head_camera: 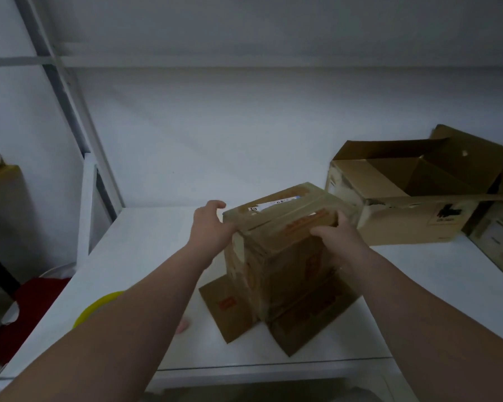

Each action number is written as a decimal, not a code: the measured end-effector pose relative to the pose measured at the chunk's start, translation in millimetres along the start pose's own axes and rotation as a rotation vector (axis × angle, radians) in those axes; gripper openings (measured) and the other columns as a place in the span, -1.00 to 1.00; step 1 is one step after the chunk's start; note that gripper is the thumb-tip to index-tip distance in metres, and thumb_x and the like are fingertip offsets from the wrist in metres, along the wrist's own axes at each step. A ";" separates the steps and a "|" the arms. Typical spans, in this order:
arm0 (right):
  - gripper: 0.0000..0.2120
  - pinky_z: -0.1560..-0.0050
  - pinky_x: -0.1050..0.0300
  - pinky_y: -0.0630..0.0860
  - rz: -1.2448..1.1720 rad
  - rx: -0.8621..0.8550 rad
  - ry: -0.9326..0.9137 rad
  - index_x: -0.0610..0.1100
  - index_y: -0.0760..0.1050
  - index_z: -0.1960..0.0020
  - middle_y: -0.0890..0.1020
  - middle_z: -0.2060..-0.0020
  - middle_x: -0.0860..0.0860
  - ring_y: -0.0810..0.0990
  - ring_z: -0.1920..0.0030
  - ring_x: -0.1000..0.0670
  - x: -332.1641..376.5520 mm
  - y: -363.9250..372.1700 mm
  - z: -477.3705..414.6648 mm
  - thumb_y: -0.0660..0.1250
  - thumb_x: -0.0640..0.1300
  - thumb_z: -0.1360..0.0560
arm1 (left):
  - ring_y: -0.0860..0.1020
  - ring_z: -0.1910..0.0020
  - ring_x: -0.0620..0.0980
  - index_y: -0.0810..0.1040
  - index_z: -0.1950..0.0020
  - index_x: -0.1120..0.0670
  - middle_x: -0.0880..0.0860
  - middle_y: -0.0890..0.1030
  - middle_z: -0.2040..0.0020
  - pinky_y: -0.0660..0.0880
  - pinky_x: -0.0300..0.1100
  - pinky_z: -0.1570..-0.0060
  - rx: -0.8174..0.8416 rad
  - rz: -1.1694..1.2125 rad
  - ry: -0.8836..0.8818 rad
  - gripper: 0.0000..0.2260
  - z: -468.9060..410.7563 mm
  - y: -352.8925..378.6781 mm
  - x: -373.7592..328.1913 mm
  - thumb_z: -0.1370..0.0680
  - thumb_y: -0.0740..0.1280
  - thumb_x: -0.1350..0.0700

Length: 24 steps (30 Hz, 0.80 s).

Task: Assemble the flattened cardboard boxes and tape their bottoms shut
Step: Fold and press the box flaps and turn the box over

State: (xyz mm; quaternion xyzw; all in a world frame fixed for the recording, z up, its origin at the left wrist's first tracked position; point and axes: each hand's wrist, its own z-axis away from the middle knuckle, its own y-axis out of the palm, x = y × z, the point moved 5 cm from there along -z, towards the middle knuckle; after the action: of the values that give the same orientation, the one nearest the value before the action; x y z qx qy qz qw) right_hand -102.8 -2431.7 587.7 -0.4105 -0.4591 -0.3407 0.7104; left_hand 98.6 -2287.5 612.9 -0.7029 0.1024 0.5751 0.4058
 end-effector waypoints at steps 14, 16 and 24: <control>-0.41 -0.25 0.02 0.39 0.334 0.173 -0.261 0.21 0.11 -0.51 0.20 -0.48 0.00 0.33 -0.36 -0.08 21.4 29.6 24.4 0.26 0.08 -0.54 | 0.42 -0.18 0.04 0.35 -0.44 -0.11 0.05 0.32 -0.19 0.43 -0.07 -0.24 0.227 -0.359 0.224 -0.48 34.6 24.3 -4.7 -0.50 0.36 -0.15; -0.43 -0.38 0.00 0.24 0.489 0.225 -0.300 0.23 0.14 -0.50 -0.09 -0.55 0.00 0.10 -0.51 -0.12 21.9 34.9 28.2 0.26 0.14 -0.54 | 0.26 -0.32 0.04 0.34 -0.44 -0.15 0.00 0.25 -0.28 0.30 -0.05 -0.36 0.270 -0.431 0.263 -0.36 41.4 25.7 -4.0 -0.41 0.40 -0.25; -0.28 -0.46 -0.25 -0.02 0.776 0.258 -0.446 0.27 0.19 -0.46 -0.15 -0.55 0.10 -0.19 -0.54 -0.10 19.1 46.3 40.0 0.19 0.45 -0.35 | 0.13 -0.47 0.08 0.27 -0.50 -0.12 -0.01 0.14 -0.51 0.17 -0.02 -0.44 0.369 -0.585 0.393 -0.20 47.9 22.3 3.6 -0.32 0.52 -0.18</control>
State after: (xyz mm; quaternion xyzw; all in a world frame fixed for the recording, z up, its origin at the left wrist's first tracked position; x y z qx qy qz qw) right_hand -71.2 -2378.0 602.6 -0.5234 -0.4518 0.1065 0.7146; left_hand 51.3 -2267.9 599.2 -0.7142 0.0752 0.2618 0.6448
